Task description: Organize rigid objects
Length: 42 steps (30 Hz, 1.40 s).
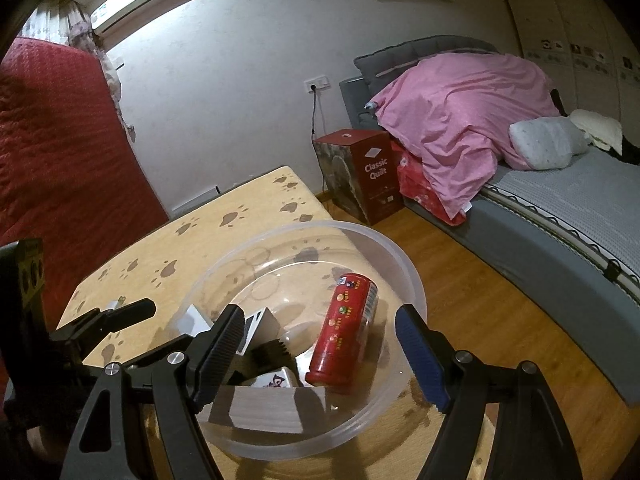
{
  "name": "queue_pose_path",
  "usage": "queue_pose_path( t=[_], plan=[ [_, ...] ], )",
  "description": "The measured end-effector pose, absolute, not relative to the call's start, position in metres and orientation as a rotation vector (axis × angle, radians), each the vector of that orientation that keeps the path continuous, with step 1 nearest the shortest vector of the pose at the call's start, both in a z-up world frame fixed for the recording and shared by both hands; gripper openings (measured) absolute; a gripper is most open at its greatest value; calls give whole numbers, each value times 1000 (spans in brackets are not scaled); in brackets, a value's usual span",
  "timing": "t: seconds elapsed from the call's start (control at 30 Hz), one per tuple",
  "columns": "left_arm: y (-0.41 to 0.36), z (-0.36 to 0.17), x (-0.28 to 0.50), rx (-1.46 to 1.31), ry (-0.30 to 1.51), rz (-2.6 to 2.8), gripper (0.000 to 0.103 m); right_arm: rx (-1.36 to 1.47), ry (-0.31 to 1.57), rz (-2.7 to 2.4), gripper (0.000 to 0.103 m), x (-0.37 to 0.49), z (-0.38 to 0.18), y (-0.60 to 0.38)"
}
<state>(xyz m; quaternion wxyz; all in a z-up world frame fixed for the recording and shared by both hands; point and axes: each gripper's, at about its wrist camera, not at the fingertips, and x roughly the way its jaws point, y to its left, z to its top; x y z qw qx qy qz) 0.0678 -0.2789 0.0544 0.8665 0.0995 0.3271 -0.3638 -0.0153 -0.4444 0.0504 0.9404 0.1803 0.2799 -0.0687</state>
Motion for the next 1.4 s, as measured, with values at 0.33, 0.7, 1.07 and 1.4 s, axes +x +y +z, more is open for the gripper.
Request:
queue_pose_path(
  t=[0.33, 0.7, 1.07, 1.4],
  plan=[
    [-257, 55, 76, 176, 711, -706, 94, 350, 571, -113, 83, -17, 56, -433],
    [-215, 59, 86, 122, 723, -593, 94, 309, 569, -47, 86, -8, 69, -404],
    [-152, 62, 95, 42, 734, -452, 94, 268, 569, 37, 87, 6, 82, -367],
    [-104, 63, 93, -12, 725, -362, 94, 249, 596, 80, 89, 16, 80, -339]
  ],
)
